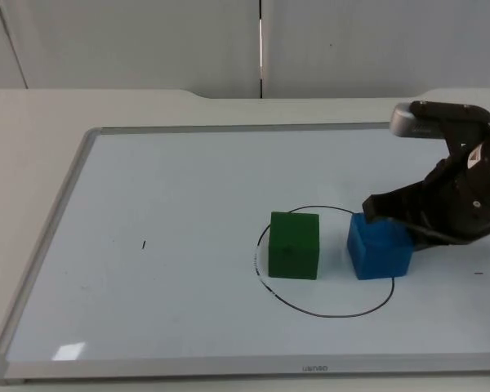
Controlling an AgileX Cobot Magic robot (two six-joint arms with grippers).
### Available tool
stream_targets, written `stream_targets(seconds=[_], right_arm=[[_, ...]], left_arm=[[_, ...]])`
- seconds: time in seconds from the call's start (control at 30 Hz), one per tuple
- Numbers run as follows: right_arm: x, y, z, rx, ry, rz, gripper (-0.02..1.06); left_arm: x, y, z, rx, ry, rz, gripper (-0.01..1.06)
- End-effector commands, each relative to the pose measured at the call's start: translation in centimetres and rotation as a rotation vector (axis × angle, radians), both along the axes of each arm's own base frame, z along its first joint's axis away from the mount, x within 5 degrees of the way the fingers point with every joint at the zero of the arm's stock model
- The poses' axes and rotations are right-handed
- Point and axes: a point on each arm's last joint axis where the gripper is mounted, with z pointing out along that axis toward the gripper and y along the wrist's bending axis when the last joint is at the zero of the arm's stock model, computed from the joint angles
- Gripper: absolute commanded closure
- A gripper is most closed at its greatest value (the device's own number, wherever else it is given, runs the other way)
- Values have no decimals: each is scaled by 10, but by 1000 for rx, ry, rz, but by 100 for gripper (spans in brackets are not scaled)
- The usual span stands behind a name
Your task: Push the two cubes into the marked area.
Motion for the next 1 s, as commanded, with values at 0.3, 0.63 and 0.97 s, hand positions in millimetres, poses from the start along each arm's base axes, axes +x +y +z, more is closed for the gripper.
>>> stream_targets(seconds=[0.3,0.63,0.97], right_arm=[[-4,15,2,24,-12,7,105],[-5,15,2,30,-2,-7,105],[-6,15,1,24,8,-2,105]], left_arm=[[1,0,-1,-2,-9,7,105],[1,0,-1,-2,-9,7,105],[1,0,-1,-2,-9,7,105]])
